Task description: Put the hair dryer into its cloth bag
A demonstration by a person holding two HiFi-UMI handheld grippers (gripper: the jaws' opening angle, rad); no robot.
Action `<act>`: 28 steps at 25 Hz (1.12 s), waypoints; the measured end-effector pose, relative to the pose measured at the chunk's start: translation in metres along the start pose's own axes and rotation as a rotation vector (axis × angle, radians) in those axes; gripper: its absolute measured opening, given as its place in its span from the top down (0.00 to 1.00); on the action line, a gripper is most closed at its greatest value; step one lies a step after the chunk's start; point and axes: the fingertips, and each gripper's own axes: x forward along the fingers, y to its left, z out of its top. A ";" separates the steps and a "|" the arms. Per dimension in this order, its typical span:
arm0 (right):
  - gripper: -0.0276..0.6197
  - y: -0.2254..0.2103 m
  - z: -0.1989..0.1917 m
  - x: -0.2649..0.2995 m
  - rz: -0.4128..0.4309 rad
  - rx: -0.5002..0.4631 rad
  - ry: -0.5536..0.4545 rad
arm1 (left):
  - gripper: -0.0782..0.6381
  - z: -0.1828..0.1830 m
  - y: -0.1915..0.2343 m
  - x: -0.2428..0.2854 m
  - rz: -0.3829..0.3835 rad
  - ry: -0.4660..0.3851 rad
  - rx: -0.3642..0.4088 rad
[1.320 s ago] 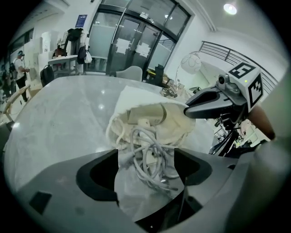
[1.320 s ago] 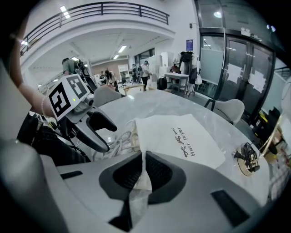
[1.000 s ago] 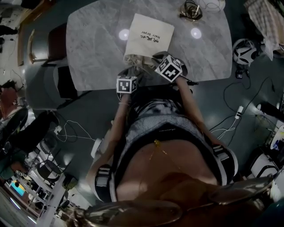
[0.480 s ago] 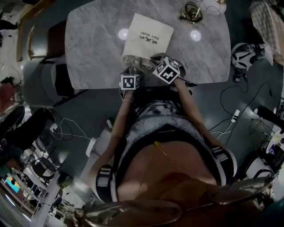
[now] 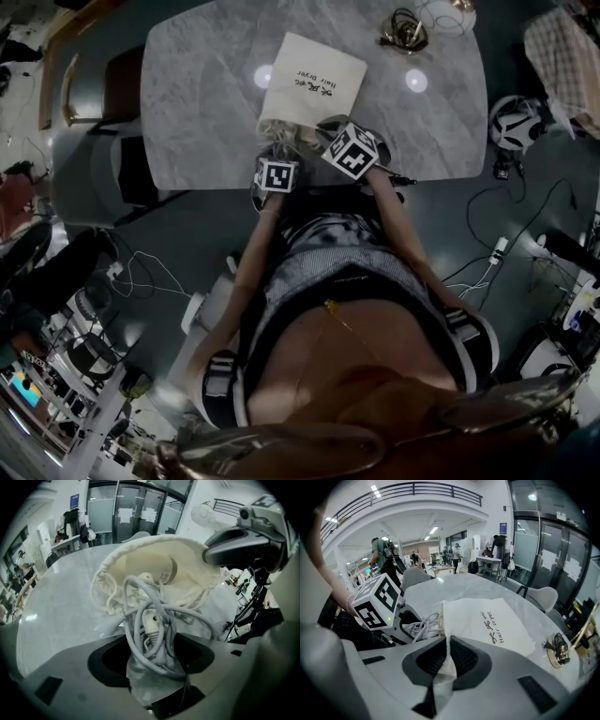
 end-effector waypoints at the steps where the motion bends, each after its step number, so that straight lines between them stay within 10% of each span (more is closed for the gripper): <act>1: 0.84 0.000 0.000 0.000 0.000 0.000 0.000 | 0.50 -0.001 -0.004 0.004 -0.016 0.006 0.012; 11: 0.84 -0.007 0.002 -0.001 -0.019 0.019 -0.017 | 0.61 0.009 0.006 0.000 0.001 0.029 0.033; 28: 0.84 -0.006 0.012 -0.003 -0.013 0.019 -0.052 | 0.67 0.047 -0.023 -0.019 -0.229 -0.032 -0.086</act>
